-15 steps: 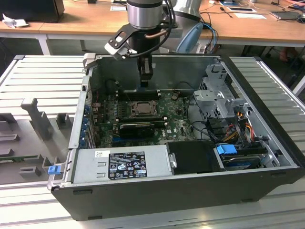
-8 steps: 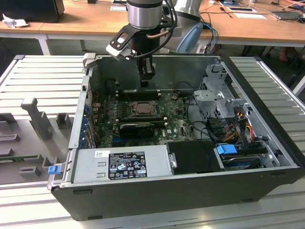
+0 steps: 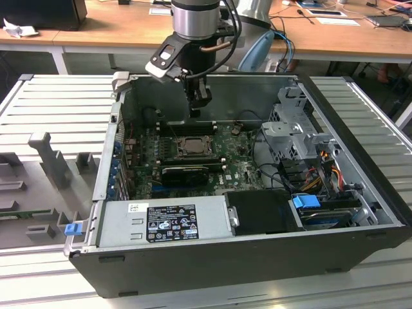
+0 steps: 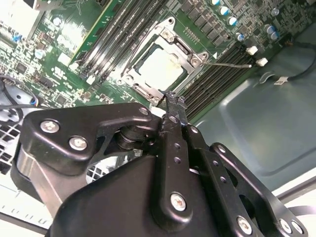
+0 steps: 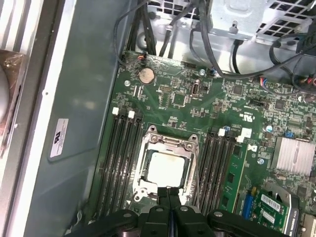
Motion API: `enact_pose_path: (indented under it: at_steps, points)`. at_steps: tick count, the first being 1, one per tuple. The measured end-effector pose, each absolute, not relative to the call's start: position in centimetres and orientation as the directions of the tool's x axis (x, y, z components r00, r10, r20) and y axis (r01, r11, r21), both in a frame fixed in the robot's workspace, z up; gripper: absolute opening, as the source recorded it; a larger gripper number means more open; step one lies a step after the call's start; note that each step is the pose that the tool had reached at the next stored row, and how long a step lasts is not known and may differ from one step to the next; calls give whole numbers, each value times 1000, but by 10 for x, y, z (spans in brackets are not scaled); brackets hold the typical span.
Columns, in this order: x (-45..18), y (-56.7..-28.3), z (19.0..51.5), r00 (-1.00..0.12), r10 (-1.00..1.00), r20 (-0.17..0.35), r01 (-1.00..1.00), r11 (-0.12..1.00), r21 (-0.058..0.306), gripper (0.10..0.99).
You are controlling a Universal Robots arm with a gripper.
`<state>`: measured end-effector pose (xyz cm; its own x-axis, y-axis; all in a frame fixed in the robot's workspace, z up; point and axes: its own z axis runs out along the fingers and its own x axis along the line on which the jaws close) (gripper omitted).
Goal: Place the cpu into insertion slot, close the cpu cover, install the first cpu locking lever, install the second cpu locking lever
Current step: 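Install the first cpu locking lever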
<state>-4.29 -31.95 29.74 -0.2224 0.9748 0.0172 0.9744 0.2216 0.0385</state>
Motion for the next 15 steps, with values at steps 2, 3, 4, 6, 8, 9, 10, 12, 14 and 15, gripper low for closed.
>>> enact_pose_path:
  at_steps: [2, 3, 4, 6, 8, 9, 10, 12, 14, 15]
  points:
    - [-43, -319, 297, -244, 970, 17, 969, 243, 38, 106]
    - [-43, -319, 297, -261, 965, 17, 965, 260, 39, 106]
    - [-43, -319, 297, -270, 963, 17, 962, 269, 39, 106]
    - [-43, -320, 297, -295, 955, 17, 955, 294, 39, 106]
    - [-43, -319, 297, -325, 945, 17, 945, 324, 38, 106]
    - [-43, -320, 297, -338, 941, 17, 941, 337, 39, 106]
    - [-43, -319, 297, -349, 937, 17, 937, 348, 39, 106]
    - [-43, -319, 297, -376, 926, 17, 926, 375, 38, 106]
    - [-43, -319, 297, -418, 908, 17, 908, 417, 39, 106]
    - [-43, -319, 297, -439, 898, 17, 898, 438, 39, 106]
